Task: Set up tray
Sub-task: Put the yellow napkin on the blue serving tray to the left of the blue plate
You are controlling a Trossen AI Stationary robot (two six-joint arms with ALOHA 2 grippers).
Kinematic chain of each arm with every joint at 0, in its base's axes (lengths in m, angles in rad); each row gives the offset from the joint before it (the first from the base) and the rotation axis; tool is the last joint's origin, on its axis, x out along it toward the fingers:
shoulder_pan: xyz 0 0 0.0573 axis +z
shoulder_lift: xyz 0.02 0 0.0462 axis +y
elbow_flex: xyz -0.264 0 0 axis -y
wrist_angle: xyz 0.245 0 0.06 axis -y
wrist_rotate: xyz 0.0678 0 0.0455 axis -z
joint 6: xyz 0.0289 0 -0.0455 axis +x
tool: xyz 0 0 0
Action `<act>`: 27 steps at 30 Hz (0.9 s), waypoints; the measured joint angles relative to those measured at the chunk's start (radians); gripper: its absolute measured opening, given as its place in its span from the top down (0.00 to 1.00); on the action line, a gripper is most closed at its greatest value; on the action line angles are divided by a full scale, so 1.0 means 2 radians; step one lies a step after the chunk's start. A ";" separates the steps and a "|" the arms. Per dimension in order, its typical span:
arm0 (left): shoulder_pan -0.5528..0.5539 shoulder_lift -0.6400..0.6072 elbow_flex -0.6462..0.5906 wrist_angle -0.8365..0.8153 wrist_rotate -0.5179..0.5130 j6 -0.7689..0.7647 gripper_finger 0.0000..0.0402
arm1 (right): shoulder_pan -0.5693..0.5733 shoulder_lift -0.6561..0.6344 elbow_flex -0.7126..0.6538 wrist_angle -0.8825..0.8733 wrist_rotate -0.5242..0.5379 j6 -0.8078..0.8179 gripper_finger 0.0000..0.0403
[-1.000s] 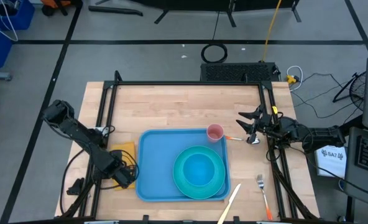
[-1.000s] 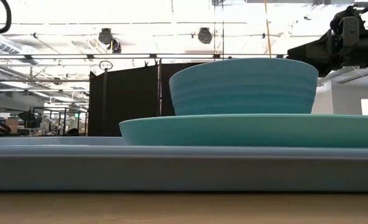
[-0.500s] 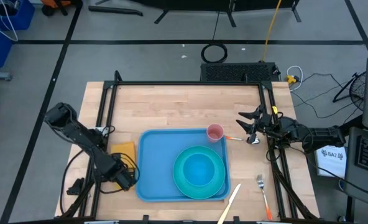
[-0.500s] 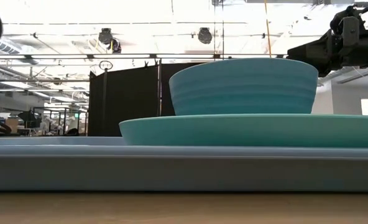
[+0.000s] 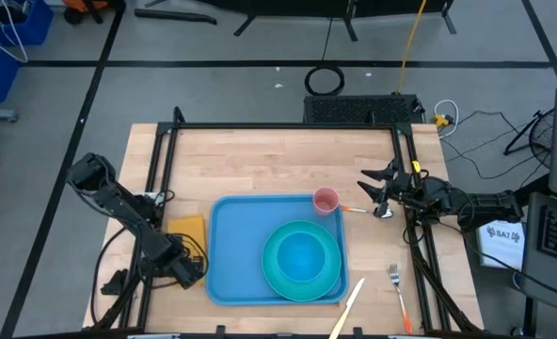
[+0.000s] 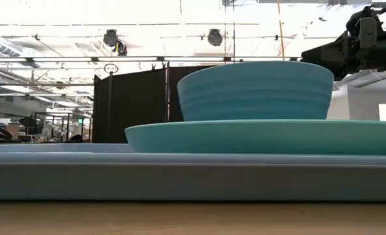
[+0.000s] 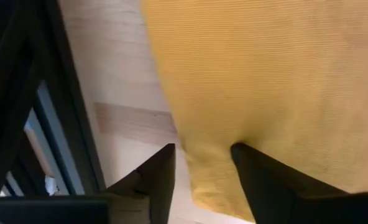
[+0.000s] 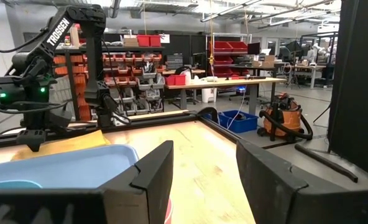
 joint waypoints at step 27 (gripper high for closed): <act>-0.032 -0.009 0.032 -0.037 -0.117 0.024 0.78 | 0.000 0.000 0.000 0.000 0.000 0.000 0.59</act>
